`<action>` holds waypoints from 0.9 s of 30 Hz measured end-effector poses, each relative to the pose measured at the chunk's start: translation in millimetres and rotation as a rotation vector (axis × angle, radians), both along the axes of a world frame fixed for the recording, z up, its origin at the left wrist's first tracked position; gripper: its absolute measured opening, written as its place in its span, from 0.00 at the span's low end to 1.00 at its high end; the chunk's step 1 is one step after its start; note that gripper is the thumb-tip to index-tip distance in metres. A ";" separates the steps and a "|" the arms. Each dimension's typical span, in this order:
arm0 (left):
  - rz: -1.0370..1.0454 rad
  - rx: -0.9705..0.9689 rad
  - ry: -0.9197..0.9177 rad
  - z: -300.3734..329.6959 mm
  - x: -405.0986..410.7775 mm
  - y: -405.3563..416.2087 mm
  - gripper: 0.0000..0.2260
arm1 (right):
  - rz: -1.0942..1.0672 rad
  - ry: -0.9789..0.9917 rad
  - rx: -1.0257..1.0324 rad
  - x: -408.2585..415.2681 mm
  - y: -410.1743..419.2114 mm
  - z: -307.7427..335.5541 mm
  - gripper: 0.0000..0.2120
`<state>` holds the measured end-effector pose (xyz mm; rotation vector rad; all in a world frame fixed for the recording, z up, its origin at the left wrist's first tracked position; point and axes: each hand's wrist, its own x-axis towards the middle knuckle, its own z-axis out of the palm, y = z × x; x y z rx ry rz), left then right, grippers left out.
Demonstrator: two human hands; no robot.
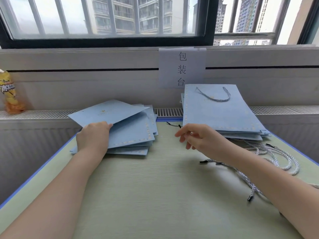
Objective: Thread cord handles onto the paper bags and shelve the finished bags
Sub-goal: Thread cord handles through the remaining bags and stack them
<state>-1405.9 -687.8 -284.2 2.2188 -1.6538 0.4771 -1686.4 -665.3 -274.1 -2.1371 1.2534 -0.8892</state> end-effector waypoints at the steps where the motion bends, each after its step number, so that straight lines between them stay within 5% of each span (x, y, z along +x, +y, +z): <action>1: -0.002 -0.035 0.018 -0.5 2.0 -0.4 0.18 | 0.003 0.000 -0.003 0.1 0.7 0.2 0.15; 7: -0.127 -0.422 0.187 4.3 -1.4 1.8 0.15 | -0.003 -0.184 0.095 -0.2 0.5 5.3 0.14; 11: -0.318 -0.697 0.039 23.9 -23.1 16.5 0.16 | -0.038 -0.628 0.396 -1.0 2.4 15.4 0.13; 15: -0.587 -0.897 -0.027 34.6 -44.4 32.2 0.18 | -0.001 -1.117 0.717 -9.5 -0.8 26.3 0.28; 19: -0.932 -0.957 -0.017 35.0 -61.3 42.5 0.21 | 0.124 -1.318 0.857 -20.9 0.5 32.5 0.30; 22: -1.120 -0.861 0.215 35.8 -66.3 46.1 0.25 | 0.132 -1.362 0.884 -23.6 3.9 34.4 0.18; 27: -1.057 -0.699 1.018 47.1 -68.6 52.4 0.30 | -0.003 -1.116 0.845 -28.4 2.3 30.8 0.10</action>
